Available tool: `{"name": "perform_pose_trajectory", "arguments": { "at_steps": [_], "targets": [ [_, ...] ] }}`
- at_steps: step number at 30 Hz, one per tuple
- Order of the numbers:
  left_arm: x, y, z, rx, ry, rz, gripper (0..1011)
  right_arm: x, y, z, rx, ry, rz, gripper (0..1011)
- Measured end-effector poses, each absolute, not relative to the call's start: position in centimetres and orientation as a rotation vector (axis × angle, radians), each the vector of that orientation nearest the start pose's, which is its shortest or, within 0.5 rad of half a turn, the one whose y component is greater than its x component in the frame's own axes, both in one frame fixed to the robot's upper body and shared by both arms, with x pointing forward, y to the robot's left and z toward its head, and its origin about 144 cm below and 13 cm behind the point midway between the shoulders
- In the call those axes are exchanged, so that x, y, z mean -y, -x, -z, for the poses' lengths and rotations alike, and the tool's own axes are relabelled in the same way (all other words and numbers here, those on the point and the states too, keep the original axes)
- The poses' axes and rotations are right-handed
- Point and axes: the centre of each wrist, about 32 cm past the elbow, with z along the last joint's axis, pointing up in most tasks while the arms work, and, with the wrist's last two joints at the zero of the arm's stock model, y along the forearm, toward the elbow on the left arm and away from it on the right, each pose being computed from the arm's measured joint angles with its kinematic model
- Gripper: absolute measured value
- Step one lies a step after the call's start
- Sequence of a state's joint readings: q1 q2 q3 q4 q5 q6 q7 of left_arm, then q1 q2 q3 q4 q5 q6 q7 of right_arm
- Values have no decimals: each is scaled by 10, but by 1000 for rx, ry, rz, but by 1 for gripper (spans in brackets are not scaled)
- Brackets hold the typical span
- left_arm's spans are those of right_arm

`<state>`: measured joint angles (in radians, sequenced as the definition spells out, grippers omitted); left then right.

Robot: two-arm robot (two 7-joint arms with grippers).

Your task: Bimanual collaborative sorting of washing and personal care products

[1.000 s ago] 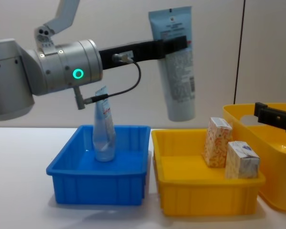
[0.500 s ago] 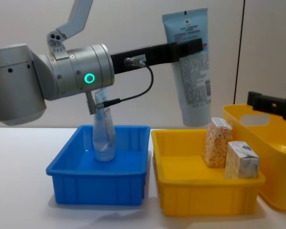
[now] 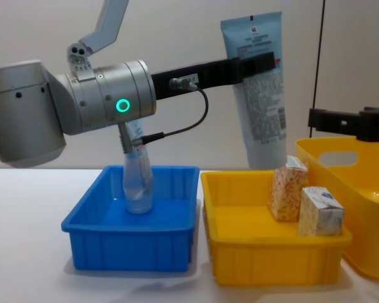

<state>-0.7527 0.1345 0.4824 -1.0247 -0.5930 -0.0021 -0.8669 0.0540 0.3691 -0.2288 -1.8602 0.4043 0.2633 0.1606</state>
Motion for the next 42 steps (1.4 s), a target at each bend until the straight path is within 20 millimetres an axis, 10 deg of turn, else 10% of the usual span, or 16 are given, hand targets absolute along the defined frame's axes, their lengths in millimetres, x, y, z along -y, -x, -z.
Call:
{"name": "perform_pose_trajectory", "arguments": {
  "at_steps": [42],
  "targets": [
    [-160, -636, -1261, 2, 206, -355, 207, 178, -524, -1227, 116, 186, 1000, 988]
  ]
}}
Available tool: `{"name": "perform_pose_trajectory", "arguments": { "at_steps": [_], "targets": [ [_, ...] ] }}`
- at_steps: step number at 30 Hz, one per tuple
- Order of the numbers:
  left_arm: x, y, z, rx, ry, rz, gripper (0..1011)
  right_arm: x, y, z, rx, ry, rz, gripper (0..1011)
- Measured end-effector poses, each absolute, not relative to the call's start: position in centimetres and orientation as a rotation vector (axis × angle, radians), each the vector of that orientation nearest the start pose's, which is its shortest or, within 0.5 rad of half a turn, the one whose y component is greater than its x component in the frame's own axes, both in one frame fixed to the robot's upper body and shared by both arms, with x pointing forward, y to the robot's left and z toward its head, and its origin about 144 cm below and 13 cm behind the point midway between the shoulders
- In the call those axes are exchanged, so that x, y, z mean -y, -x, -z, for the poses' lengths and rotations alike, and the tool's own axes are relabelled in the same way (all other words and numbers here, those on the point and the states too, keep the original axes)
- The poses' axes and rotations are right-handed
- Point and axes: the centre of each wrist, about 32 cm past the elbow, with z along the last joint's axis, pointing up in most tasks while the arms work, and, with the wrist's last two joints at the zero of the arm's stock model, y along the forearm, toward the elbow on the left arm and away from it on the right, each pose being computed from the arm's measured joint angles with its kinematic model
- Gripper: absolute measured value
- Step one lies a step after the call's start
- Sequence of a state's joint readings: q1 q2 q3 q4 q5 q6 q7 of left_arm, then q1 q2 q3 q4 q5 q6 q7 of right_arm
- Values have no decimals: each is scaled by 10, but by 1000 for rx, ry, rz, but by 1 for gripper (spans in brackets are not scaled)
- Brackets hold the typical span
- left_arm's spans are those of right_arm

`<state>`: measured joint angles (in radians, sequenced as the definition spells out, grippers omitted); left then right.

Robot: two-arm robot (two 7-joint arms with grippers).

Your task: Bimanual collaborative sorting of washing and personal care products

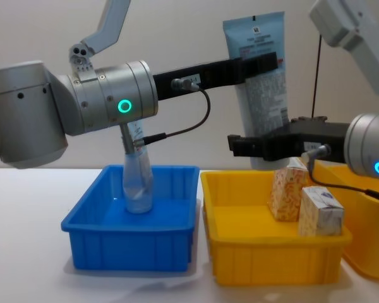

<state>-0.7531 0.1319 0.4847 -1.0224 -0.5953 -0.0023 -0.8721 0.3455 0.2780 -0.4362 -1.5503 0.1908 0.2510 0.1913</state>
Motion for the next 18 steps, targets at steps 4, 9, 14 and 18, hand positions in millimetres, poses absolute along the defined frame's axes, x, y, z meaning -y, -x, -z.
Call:
{"name": "perform_pose_trajectory", "arguments": {
  "at_steps": [4, 9, 14, 18],
  "targets": [
    [-160, -636, -1261, 2, 206, -355, 207, 175, -526, -1226, 122, 191, 1001, 910],
    [-160, -636, -1261, 2, 206, -356, 207, 172, -529, -1225, 129, 197, 1003, 789],
    [-160, -636, -1261, 2, 206, -356, 207, 170, -530, -1224, 133, 199, 1003, 650],
    [-160, -636, -1261, 2, 206, -356, 207, 169, -531, -1224, 136, 201, 1004, 564]
  ]
}}
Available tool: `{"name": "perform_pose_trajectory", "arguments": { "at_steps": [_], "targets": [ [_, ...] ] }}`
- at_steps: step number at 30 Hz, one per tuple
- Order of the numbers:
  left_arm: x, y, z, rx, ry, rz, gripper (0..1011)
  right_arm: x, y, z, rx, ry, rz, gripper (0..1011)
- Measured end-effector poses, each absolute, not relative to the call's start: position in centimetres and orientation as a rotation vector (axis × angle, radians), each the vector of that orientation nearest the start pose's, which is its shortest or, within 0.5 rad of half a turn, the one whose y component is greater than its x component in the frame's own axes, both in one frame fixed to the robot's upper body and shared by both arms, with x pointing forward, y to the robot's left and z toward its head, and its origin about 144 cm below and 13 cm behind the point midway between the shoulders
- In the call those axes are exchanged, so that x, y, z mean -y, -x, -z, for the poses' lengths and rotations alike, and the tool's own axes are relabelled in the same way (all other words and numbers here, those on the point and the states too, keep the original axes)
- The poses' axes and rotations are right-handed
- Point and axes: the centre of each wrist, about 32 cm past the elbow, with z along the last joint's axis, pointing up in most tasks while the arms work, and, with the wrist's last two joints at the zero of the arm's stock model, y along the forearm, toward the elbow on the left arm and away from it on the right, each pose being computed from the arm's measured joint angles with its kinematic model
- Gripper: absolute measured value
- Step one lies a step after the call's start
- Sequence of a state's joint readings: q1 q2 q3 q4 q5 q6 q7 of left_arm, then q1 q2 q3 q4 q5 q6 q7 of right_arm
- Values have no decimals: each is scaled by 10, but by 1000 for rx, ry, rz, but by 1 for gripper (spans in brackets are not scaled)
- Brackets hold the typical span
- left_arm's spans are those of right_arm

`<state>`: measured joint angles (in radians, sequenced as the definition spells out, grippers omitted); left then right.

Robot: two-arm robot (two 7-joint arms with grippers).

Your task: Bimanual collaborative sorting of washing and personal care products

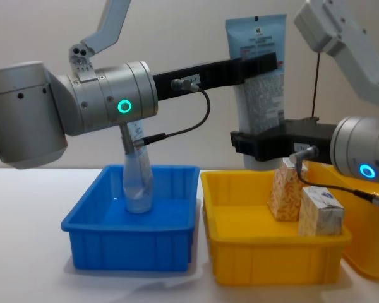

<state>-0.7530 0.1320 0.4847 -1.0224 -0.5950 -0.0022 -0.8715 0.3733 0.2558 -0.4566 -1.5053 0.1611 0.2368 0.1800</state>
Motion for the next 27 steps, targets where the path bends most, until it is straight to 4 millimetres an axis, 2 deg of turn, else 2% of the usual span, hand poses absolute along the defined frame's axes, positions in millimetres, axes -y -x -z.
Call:
{"name": "perform_pose_trajectory", "arguments": {
  "at_steps": [5, 9, 10, 13, 14, 20, 24, 25, 26, 27],
  "targets": [
    [-160, -636, -1261, 2, 206, -356, 207, 168, -532, -1224, 138, 202, 1005, 529],
    [-160, -636, -1261, 2, 207, -355, 262, 168, -532, -1223, 138, 206, 1004, 506],
    [-160, -636, -1261, 2, 207, -355, 314, 168, -532, -1223, 138, 206, 1004, 500],
    [-160, -636, -1261, 3, 207, -355, 375, 167, -532, -1223, 139, 206, 1005, 479],
    [-160, -636, -1261, 3, 207, -355, 434, 167, -532, -1223, 139, 206, 1005, 474],
    [-160, -636, -1261, 3, 207, -355, 597, 168, -532, -1222, 139, 206, 1015, 444],
    [-160, -636, -1261, 3, 206, -355, 746, 169, -532, -1221, 143, 205, 1037, 427],
    [-160, -636, -1261, 3, 207, -355, 746, 170, -532, -1221, 145, 205, 1043, 424],
    [-160, -636, -1261, 3, 206, -355, 810, 171, -532, -1221, 147, 205, 1058, 423],
    [-160, -636, -1261, 3, 206, -355, 827, 172, -532, -1220, 148, 206, 1065, 412]
  ]
}}
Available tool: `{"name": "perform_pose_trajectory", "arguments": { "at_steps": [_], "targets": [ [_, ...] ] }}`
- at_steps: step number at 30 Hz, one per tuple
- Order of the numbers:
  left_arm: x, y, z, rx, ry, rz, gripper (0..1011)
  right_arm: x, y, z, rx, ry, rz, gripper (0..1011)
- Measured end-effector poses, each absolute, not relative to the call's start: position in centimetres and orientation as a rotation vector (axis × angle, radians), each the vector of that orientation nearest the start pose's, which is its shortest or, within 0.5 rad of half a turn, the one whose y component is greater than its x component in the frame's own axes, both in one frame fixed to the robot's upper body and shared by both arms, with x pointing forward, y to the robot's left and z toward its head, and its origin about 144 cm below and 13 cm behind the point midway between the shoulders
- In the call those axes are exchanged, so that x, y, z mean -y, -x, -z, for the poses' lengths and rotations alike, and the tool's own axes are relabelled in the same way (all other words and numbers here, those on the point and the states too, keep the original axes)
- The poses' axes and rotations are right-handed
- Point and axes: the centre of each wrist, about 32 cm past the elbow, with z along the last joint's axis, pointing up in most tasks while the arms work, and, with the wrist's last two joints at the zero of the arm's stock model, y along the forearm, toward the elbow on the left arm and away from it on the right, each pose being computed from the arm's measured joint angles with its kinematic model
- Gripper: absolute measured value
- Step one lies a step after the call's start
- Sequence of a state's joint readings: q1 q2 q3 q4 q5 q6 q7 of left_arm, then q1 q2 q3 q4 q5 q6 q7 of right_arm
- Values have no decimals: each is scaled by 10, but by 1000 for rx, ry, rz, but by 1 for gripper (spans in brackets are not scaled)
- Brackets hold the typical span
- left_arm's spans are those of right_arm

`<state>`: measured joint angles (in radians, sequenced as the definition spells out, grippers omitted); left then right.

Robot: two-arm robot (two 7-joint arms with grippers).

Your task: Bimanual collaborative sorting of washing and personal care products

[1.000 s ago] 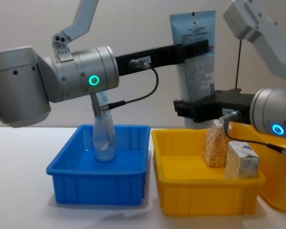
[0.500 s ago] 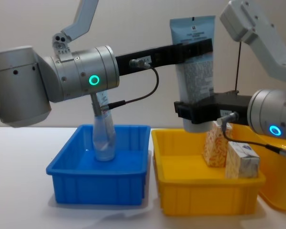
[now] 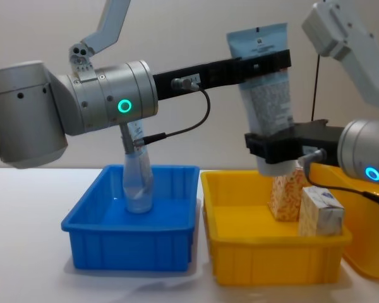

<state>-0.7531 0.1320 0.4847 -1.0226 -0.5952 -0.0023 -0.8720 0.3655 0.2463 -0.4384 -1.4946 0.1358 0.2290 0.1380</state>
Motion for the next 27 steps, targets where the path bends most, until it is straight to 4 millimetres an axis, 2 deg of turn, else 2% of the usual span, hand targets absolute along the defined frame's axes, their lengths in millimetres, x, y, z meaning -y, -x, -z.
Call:
{"name": "perform_pose_trajectory", "arguments": {
  "at_steps": [2, 4, 5, 7, 27],
  "targets": [
    [-160, -636, -1261, 2, 206, -355, 900, 174, -532, -1220, 153, 207, 1089, 404],
    [-160, -636, -1261, 2, 206, -355, 926, 176, -533, -1219, 156, 207, 1104, 393],
    [-160, -636, -1261, 2, 206, -355, 977, 177, -533, -1219, 159, 207, 1115, 391],
    [-160, -636, -1261, 2, 206, -356, 1001, 181, -534, -1219, 166, 207, 1144, 384],
    [-160, -636, -1261, 2, 206, -356, 1001, 227, -548, -1227, 231, 177, 1445, 339]
  ]
}}
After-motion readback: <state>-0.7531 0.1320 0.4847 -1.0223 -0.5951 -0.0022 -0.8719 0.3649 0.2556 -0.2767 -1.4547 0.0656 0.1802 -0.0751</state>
